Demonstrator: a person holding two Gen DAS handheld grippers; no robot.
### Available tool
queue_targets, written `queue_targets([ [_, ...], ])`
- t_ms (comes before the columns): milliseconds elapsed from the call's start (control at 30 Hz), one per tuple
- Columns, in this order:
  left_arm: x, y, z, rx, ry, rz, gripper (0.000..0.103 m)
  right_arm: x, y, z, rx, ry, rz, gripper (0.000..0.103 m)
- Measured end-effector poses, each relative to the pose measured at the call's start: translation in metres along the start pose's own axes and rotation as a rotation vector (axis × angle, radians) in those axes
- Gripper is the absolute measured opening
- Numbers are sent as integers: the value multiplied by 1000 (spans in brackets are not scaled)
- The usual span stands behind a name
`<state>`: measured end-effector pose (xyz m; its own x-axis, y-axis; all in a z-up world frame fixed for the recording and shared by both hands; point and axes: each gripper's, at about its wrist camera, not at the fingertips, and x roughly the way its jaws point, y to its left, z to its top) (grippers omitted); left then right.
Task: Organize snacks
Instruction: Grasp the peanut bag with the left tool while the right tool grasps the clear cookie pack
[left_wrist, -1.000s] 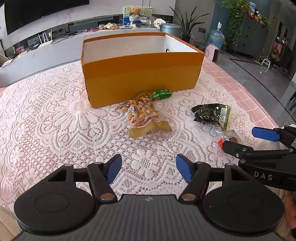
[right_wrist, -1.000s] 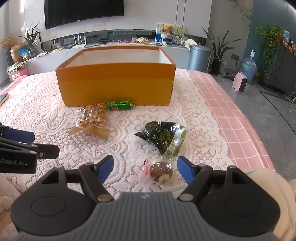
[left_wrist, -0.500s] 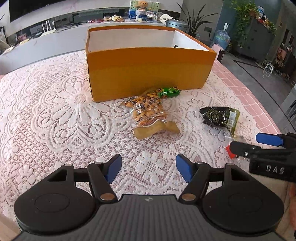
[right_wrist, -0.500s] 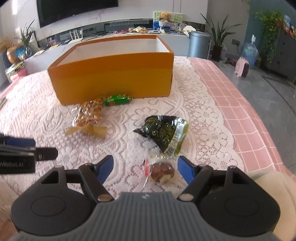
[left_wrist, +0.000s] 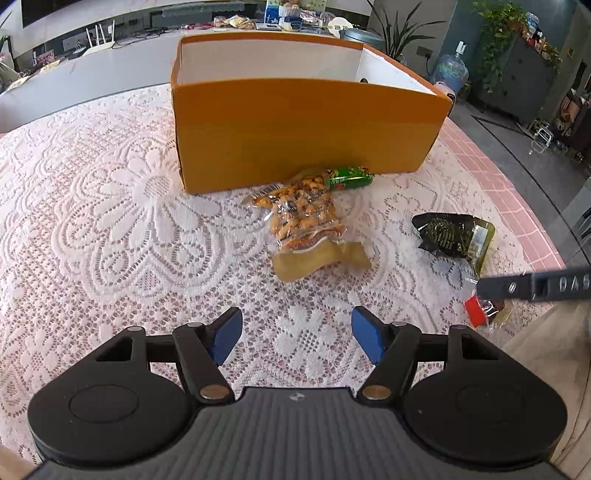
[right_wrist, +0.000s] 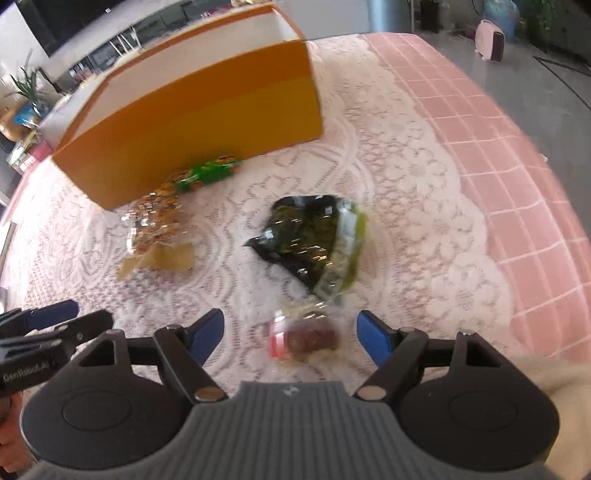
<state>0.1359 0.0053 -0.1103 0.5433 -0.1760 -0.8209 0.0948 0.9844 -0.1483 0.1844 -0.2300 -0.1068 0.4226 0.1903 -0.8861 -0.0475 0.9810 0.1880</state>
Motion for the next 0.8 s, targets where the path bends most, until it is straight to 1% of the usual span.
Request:
queue_targets([
  [67, 0, 0, 0, 0, 0, -10, 80, -4, -3, 8, -27, -5, -33, 76],
  [133, 0, -1, 0, -2, -1, -19, 80, -6, -6, 12, -35, 4, -16, 76],
  [167, 0, -1, 0, -2, -1, -24, 80, -4, -8, 14, -34, 30, 5, 76],
  [200, 1, -1, 0, -1, 0, -26, 80, -1, -9, 14, -34, 52, 23, 74],
  [233, 1, -1, 0, 0, 3, -26, 80, 2, -8, 13, -34, 68, 33, 69],
  [300, 2, 0, -1, 3, 4, -22, 80, 10, -4, 11, -48, 109, 23, 62],
  [367, 3, 1, -1, 2, 5, -19, 80, 17, -2, 9, -55, 135, 26, 60],
  [400, 3, 2, -1, 2, 6, -19, 80, 20, -1, 8, -58, 144, 32, 59],
  [433, 3, 2, 0, 1, 6, -19, 80, 21, 1, 8, -63, 149, 31, 53],
  [467, 4, 2, -1, -1, 7, -20, 80, 23, 1, 8, -67, 155, 25, 50],
  [600, 3, 3, 0, -9, -1, -24, 80, 24, 0, 6, -66, 155, 38, 43],
  [700, 1, 5, 2, -31, -15, -26, 80, 16, 3, 1, -84, 142, 89, 42],
  [800, 0, 7, 7, -70, -35, -29, 82, 3, 14, -3, -129, 95, 190, 42],
])
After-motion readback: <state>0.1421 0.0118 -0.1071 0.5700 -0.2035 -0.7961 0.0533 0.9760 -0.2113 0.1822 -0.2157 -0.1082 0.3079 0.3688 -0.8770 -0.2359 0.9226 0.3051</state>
